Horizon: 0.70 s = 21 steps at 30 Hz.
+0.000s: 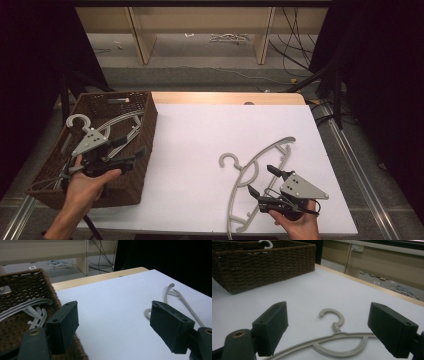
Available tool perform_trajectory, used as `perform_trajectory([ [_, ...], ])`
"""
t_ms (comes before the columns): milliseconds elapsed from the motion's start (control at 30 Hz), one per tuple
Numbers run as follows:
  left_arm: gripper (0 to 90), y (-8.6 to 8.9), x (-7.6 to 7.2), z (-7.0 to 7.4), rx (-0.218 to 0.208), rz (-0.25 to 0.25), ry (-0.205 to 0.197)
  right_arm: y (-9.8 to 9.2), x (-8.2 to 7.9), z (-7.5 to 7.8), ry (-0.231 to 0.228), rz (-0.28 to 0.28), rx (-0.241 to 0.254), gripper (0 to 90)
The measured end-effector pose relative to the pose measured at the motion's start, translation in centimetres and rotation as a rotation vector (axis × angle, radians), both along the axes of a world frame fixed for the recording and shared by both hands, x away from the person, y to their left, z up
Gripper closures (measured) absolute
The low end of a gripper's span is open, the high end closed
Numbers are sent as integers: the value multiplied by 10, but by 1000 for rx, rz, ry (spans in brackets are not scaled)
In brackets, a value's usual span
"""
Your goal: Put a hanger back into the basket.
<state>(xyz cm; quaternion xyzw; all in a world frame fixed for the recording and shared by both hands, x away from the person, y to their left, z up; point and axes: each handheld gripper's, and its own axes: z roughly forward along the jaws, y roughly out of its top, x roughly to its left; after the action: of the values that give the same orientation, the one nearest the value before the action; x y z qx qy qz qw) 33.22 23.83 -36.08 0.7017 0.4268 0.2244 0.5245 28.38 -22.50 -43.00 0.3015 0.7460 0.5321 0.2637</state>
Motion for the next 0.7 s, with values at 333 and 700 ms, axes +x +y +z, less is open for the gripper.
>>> perform_trajectory([
  [333, 224, -34, -9, -12, -5, -59, -3, 0, -1, 0, -2, -9, 5, 175],
  [700, 215, -59, -18, -27, -7, -109, -20, -1, -2, 1, 4, -12, 3, 175],
])
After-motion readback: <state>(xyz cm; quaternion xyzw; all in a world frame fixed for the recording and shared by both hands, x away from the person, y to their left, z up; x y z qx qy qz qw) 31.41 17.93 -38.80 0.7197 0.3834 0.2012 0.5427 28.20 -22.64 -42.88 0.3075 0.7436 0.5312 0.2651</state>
